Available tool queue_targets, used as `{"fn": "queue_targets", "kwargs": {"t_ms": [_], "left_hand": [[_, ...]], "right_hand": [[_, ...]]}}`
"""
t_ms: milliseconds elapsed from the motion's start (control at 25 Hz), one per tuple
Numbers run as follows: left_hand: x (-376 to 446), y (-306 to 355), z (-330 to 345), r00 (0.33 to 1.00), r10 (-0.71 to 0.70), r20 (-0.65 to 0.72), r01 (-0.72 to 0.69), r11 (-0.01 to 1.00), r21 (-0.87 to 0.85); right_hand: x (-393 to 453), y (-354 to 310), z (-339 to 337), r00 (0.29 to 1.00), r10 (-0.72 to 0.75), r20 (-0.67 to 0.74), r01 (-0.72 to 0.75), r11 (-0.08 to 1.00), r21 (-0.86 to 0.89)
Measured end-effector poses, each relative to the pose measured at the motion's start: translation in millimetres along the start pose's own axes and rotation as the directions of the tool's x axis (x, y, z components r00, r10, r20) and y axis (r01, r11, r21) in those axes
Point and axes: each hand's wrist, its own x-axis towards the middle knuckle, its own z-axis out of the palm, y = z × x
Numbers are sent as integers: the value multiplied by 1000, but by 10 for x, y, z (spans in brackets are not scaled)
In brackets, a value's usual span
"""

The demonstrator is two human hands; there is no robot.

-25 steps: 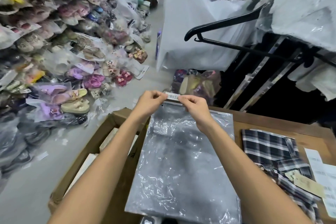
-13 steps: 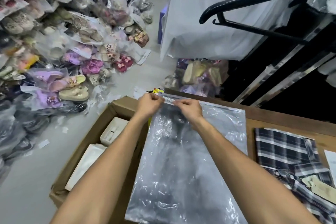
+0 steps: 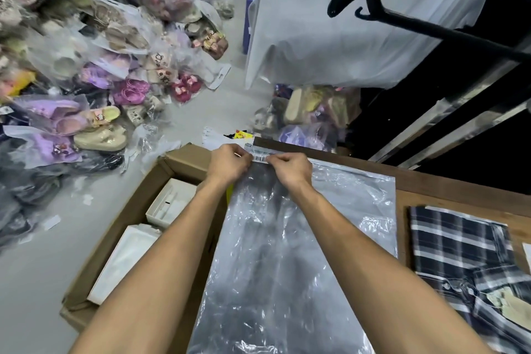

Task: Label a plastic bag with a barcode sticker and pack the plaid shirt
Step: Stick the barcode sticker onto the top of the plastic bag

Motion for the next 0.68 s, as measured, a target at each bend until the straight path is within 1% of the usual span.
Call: {"fn": "queue_targets", "kwargs": {"t_ms": [200,480,680], "left_hand": [[-42,18,38,1000,9,17,-10,999,38],[-87,24,110,999,7,49,-8,1000,16],[-141,22,223,1000,22,9,-22,997,68]], "right_hand": [[-58,3,-75,1000,13,11,-12,998,-65],[-67,75,-183,999,-1,52,9,987,-163],[-114,141,-206,1000,14,14,-11,985,-172]]}}
